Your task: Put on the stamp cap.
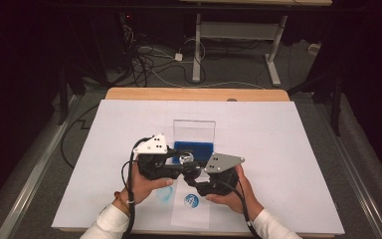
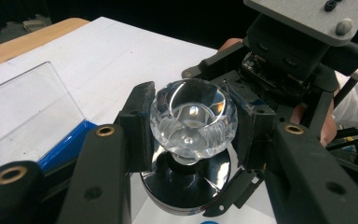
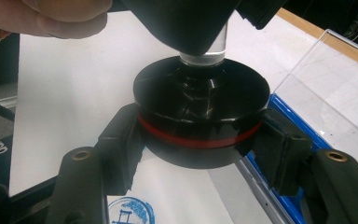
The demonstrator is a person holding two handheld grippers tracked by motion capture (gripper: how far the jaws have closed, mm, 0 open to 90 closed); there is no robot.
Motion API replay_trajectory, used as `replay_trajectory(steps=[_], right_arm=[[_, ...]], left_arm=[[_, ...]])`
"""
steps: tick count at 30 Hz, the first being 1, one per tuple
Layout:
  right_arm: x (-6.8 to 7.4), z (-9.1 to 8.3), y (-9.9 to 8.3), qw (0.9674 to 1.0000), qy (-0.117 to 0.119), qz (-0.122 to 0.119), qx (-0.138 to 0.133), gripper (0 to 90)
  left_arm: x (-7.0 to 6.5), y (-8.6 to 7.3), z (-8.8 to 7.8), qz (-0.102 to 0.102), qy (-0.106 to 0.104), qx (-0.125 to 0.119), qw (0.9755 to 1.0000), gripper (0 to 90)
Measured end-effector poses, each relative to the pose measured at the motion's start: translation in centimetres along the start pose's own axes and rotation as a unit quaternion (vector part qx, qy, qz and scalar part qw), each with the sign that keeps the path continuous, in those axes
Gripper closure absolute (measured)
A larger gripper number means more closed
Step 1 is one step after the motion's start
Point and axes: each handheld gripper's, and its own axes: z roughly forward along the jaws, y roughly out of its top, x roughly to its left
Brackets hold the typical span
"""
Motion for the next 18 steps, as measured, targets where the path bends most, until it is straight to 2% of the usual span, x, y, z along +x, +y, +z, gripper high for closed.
replay_trajectory(steps=[10,14,18], right_arm=[[0.04,-0.03,-0.02,1.0,-0.002,-0.001,0.008,39.1],[0.11,0.01,-0.04,0.9999,-0.003,-0.004,0.009,39.1],[0.07,0.09,-0.15,0.9999,-0.003,-0.002,0.013,39.1]], left_arm=[[0.58,-0.53,0.08,-0.016,-0.014,-0.007,0.9997,54.3],[0.99,-0.9,0.13,-0.029,-0.025,-0.013,0.9992,54.4],[0.86,-0.94,0.29,-0.026,-0.019,-0.01,0.9994,54.3]])
